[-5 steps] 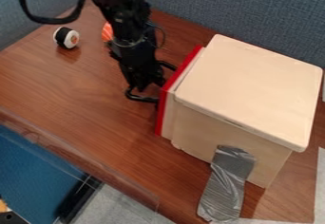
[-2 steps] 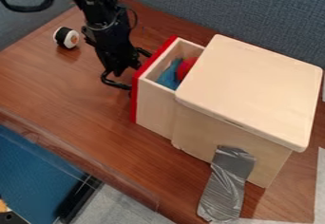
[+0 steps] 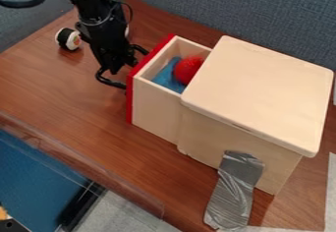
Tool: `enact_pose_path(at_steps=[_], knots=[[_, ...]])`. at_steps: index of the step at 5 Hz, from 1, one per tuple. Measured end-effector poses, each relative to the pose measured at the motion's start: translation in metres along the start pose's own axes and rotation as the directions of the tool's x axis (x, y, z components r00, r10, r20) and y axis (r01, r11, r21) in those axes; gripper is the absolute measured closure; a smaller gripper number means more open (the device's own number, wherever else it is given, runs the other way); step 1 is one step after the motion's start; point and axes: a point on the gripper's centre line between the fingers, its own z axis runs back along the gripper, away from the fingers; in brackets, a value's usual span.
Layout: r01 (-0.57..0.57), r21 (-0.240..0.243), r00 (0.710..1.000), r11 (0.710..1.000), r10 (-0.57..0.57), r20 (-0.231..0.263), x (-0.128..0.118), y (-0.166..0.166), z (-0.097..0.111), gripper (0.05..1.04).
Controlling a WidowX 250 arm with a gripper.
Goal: Open the drawer.
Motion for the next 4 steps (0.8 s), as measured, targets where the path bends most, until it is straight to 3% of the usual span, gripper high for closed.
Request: enact_pose_path(at_steps=[3, 4], knots=[[-0.025, 0.021, 1.000, 0.999, 0.025, 0.003, -0.0024, 0.0143, 0.0018, 0.954], [-0.024, 0.021, 1.000, 0.999, 0.024, 0.003, -0.0027, 0.0151, 0.0024, 0.912]])
